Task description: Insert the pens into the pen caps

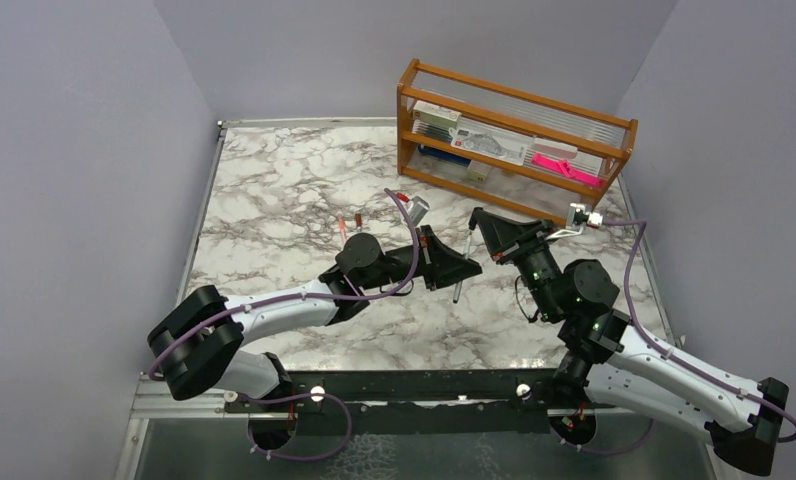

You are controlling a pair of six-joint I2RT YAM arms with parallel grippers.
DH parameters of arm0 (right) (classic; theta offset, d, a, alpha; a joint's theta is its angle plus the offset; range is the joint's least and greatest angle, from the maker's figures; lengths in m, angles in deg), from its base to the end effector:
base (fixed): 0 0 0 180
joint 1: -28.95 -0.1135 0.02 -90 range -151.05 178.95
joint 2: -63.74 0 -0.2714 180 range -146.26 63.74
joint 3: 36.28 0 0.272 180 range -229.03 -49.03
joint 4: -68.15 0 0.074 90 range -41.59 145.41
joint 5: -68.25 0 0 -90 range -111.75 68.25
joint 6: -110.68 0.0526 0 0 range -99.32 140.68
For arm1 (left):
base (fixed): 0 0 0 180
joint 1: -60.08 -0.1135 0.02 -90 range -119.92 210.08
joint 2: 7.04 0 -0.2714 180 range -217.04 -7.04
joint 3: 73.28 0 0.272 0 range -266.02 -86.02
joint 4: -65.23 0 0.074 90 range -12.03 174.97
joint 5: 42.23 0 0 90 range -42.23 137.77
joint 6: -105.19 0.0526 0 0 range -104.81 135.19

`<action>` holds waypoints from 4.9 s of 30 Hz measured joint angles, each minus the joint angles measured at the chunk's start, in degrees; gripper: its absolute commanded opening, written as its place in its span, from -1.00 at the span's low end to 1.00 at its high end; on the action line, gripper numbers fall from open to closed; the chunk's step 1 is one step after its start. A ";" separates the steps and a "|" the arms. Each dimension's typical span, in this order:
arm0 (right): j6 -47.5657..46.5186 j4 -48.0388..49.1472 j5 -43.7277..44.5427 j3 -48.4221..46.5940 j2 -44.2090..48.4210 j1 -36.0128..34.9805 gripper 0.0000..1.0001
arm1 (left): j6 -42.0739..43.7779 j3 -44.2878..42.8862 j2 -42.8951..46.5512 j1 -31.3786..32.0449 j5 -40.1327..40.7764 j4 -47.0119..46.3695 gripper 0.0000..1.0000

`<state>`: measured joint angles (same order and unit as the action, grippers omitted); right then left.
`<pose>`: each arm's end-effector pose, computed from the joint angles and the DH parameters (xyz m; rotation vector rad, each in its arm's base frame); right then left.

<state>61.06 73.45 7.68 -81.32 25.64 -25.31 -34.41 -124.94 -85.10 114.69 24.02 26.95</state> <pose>0.1340 0.1420 0.3392 0.2818 1.4362 1.0211 0.1721 -0.2789 0.2832 0.4800 1.5668 -1.7475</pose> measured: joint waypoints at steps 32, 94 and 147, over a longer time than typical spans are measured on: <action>-0.26 -3.08 -2.45 1.75 1.09 0.02 -0.99 | 0.02 -0.04 -1.16 -0.22 1.11 0.04 -1.00; 4.26 7.37 -4.24 9.49 0.83 4.37 -0.99 | 10.38 -20.50 -8.24 -6.95 -13.07 25.94 -1.00; -1.57 -38.05 1.84 7.96 29.03 0.46 -0.98 | 5.90 -24.06 -27.87 -21.55 42.91 60.24 -0.50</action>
<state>59.49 35.40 9.51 -73.36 54.66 -24.85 -28.51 -149.00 -112.97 93.14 66.93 87.18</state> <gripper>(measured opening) 0.014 0.225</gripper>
